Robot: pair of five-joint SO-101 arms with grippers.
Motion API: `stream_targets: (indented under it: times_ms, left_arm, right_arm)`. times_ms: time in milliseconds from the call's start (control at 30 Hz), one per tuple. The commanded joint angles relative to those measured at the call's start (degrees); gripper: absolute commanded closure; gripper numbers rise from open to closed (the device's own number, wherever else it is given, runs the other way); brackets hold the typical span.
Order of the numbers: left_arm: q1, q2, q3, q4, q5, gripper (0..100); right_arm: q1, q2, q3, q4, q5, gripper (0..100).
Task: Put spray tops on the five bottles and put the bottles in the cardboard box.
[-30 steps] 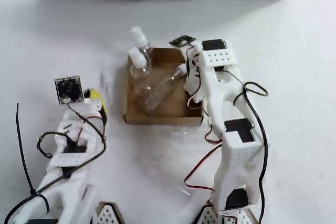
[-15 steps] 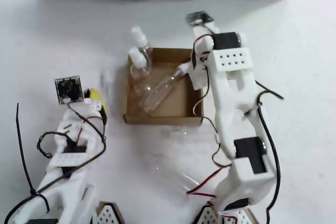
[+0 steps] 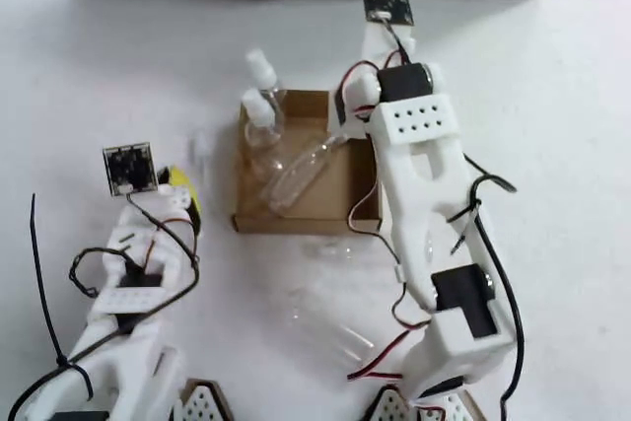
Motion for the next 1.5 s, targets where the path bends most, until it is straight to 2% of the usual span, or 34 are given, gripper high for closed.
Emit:
stream_targets:
  times_ms: [0,567,733,867,1000,1067,1200,1300,1367,1467]
  left_arm:
    - [0.2,-2.0,-0.7,-1.9,0.4,97]
    - [0.2,-2.0,-0.7,-2.0,0.4,97]
    - [0.3,-2.0,-0.7,-2.0,0.4,97]
    - [0.2,-2.2,-0.8,-2.0,0.4,97]
    - [0.7,-2.1,-2.5,-0.5,0.9,97]
    - [0.7,-2.0,-5.8,5.1,0.9,97]
    - [0.0,-2.0,-18.2,27.9,0.8,97]
    - [0.2,-2.0,-27.4,42.3,0.8,97]
    - [0.4,-2.0,-31.7,47.6,0.8,97]
    - [0.4,-2.3,-36.2,51.0,0.8,97]
  right_arm:
    - [-0.3,2.2,-1.0,-5.3,-3.6,89.7]
    - [0.1,12.5,-1.0,-16.2,-3.2,89.7]
    - [2.0,7.2,-1.0,-11.3,-2.8,89.7]
    - [2.6,1.5,-0.5,-5.3,3.1,89.6]
    - [3.7,0.0,-0.6,1.0,4.2,89.9]
    - [5.6,0.0,-0.8,4.0,6.7,90.0]
    - [11.0,0.7,-0.3,8.6,13.2,91.3]
    - [16.0,0.0,3.6,7.2,14.9,96.7]
    - [18.2,0.0,6.3,5.5,15.6,98.1]
    - [20.6,0.5,10.7,2.7,15.9,98.1]
